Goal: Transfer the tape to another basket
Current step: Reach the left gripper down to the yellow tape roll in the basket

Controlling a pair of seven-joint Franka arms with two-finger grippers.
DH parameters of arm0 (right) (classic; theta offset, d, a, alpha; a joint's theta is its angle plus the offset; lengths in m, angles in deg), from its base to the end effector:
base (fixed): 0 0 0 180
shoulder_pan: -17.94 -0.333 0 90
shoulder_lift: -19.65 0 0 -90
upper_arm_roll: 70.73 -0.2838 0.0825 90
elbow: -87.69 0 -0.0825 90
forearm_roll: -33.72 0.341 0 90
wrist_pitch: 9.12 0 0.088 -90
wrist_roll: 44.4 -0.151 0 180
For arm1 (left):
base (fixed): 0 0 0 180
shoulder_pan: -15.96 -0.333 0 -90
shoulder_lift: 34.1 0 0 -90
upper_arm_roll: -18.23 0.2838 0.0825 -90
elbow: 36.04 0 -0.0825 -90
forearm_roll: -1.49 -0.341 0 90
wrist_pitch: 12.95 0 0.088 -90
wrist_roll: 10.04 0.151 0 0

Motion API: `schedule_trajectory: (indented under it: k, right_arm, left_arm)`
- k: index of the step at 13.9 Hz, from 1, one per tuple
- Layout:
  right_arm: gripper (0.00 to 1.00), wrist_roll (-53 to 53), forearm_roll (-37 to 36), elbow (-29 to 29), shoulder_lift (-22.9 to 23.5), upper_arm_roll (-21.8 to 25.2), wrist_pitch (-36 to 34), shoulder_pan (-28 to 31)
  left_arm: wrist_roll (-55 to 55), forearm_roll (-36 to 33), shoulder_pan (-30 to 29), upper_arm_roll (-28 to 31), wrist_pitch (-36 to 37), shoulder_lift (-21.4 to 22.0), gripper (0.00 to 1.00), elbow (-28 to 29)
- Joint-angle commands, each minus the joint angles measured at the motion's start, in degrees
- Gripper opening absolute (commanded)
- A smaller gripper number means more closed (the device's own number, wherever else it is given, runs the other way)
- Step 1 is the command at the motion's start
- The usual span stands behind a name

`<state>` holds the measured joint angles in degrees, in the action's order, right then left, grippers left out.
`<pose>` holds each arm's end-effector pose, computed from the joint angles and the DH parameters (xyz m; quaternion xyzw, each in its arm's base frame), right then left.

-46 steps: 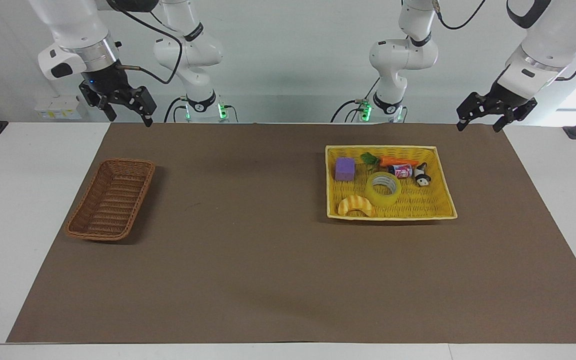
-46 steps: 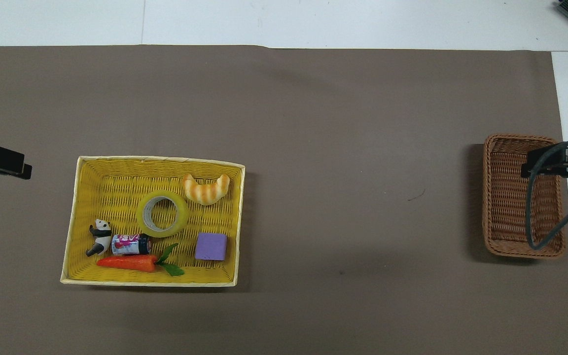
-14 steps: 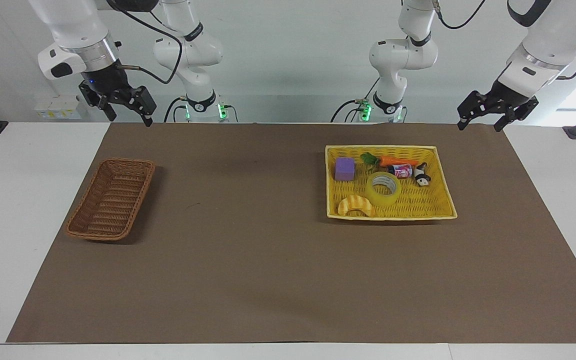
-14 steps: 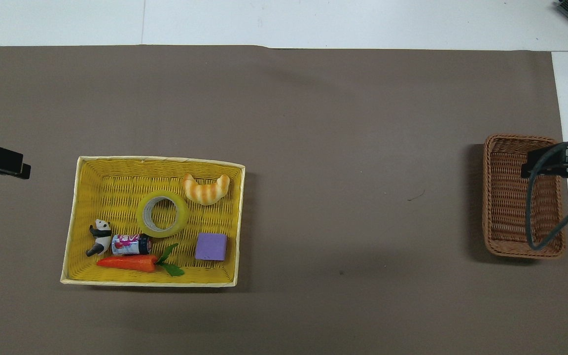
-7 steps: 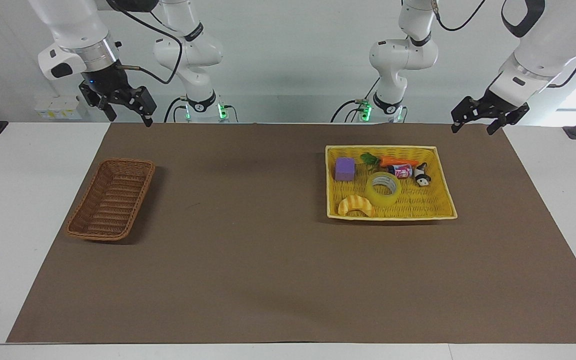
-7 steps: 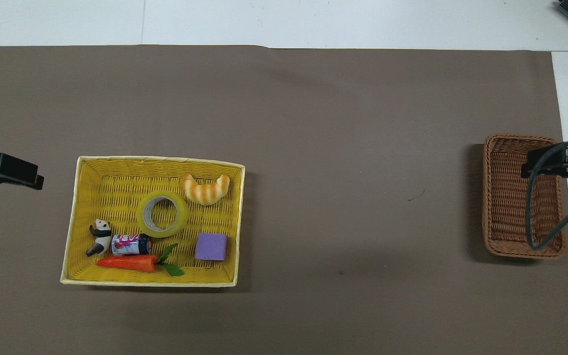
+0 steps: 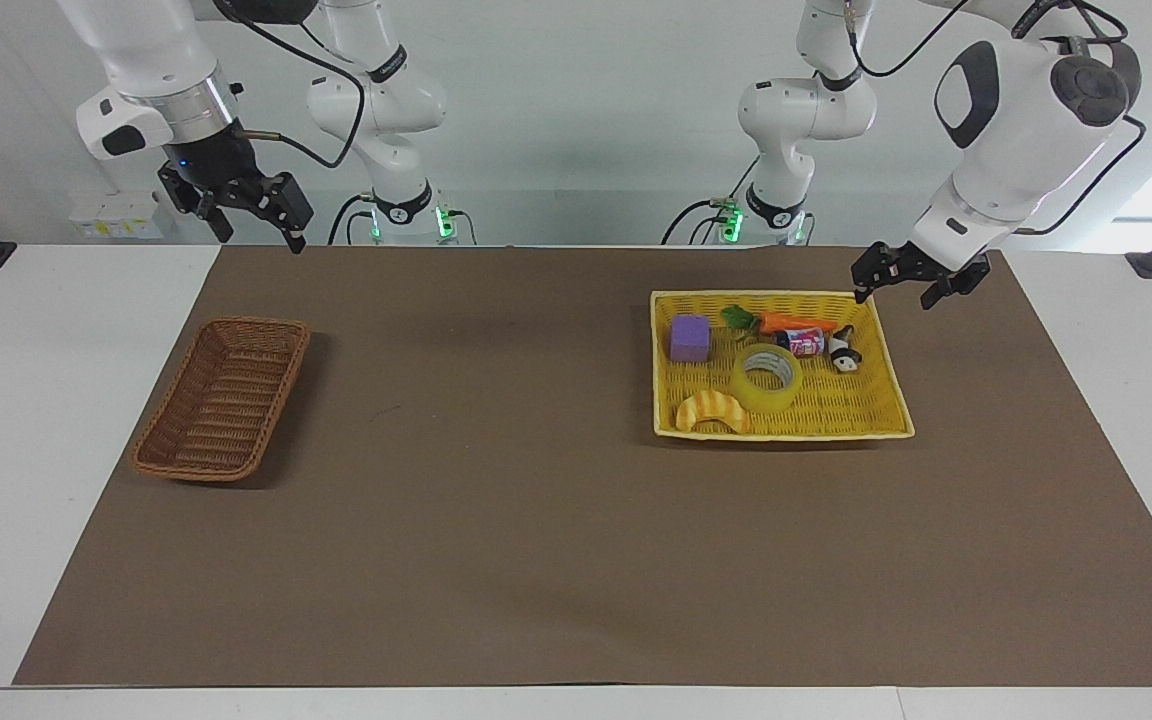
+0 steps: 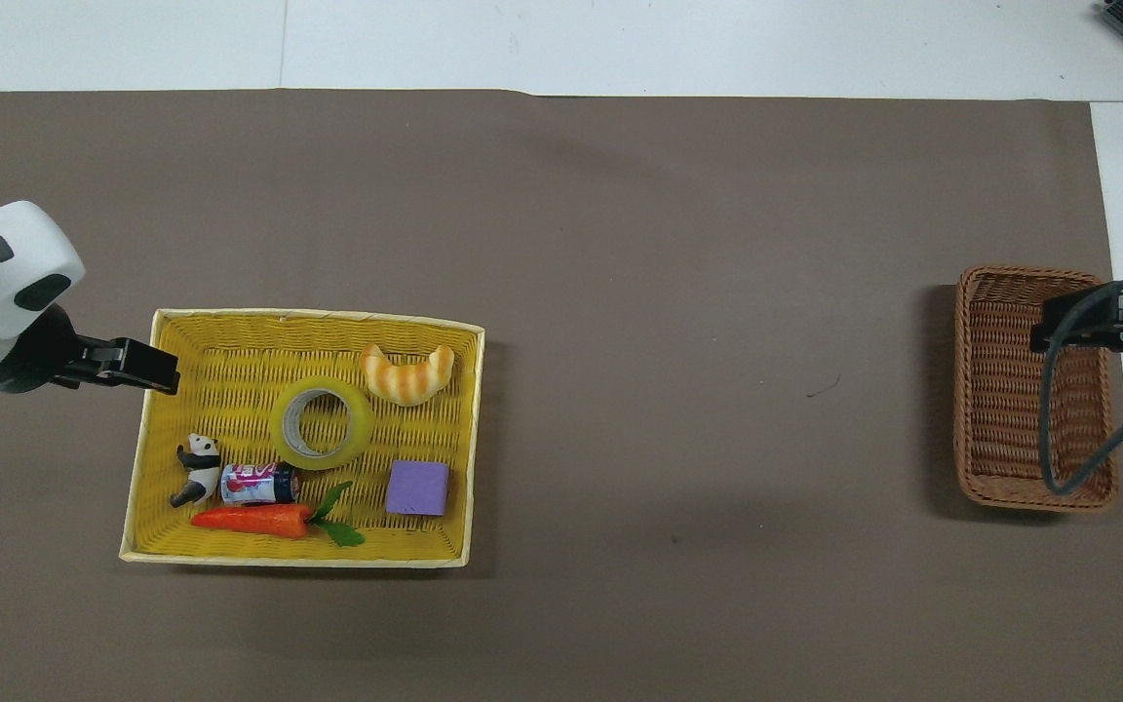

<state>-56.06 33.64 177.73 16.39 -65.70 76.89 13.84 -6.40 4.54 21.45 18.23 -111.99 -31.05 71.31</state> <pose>0.4880 -0.0093 0.5703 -0.9940 0.1096 0.0070 0.0011 0.4890 -0.0542 0.4583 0.9959 -0.0741 -0.0463 0.0253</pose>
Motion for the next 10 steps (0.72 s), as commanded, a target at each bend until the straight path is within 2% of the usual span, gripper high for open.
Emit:
schedule_trajectory:
  k: [1, 3, 5, 8, 10]
  right_arm:
    - [1.0, -0.5, 1.2, 1.1, -0.8, -0.3, 1.2, 0.7]
    - [1.0, -0.5, 1.2, 1.1, -0.8, -0.3, 1.2, 0.7]
    - [1.0, -0.5, 1.2, 1.1, -0.8, -0.3, 1.2, 0.7]
    - [1.0, -0.5, 1.2, 1.1, -0.8, -0.3, 1.2, 0.7]
    - [1.0, -0.5, 1.2, 1.1, -0.8, -0.3, 1.2, 0.7]
  left_arm:
    - [1.3, 0.3, 2.7, 0.6, -9.6, 1.3, 1.0, 8.2]
    - [1.3, 0.3, 4.1, 0.7, -13.1, 1.4, 1.0, 11.1]
    - [1.3, 0.3, 4.1, 0.7, -15.5, -1.4, 1.0, 12.8]
    - [0.7, 0.3, 4.4, 0.7, -25.0, -3.0, 1.0, 18.1]
    - [0.6, 0.3, 4.6, 0.7, -28.7, -3.7, 1.0, 20.3]
